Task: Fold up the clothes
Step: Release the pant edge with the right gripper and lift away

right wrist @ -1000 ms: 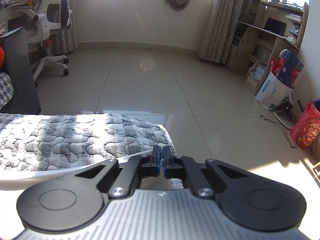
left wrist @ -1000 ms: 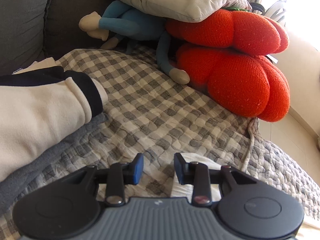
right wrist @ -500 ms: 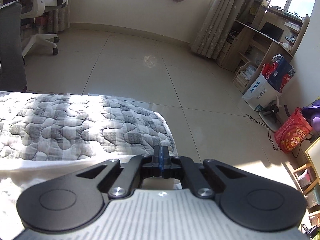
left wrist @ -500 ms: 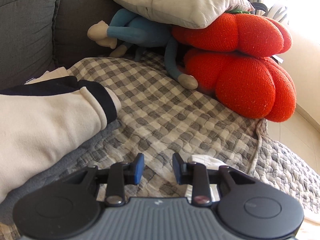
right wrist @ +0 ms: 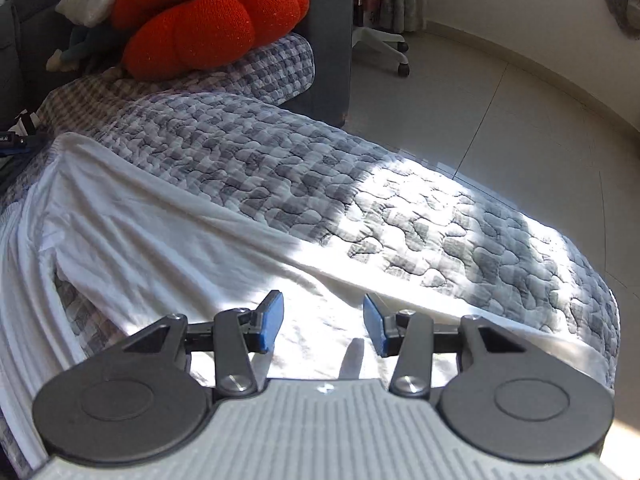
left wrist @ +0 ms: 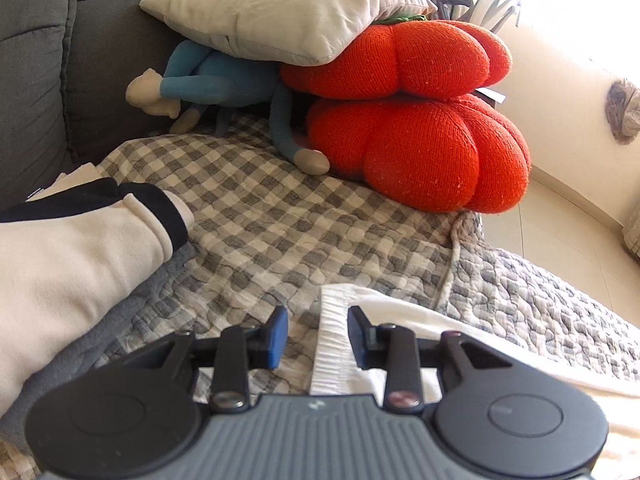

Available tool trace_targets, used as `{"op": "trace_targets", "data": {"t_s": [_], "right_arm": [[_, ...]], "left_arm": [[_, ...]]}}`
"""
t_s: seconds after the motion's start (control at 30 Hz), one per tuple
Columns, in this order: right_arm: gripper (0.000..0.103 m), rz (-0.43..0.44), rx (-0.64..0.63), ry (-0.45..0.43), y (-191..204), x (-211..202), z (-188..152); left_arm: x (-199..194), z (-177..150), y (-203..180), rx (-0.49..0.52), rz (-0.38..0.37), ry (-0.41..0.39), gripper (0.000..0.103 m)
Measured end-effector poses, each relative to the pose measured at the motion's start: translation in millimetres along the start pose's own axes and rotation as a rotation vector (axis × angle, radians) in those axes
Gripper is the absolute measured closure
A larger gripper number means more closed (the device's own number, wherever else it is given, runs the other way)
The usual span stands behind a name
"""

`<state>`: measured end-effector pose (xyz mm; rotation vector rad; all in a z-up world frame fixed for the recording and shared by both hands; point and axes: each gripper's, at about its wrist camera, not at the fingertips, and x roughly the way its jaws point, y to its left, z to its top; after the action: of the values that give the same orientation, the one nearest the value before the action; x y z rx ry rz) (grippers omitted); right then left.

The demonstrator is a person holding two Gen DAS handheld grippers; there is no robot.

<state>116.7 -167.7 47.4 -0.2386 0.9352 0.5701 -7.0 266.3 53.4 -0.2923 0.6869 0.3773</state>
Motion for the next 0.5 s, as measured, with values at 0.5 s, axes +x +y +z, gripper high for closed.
{"op": "trace_targets", "data": {"t_s": [0.5], "right_arm": [[0.052, -0.194, 0.153, -0.044, 24.6, 52.7, 46.2]], "left_arm": [[6.6, -1.0, 14.1, -0.053, -0.017, 0.054, 0.07]]}}
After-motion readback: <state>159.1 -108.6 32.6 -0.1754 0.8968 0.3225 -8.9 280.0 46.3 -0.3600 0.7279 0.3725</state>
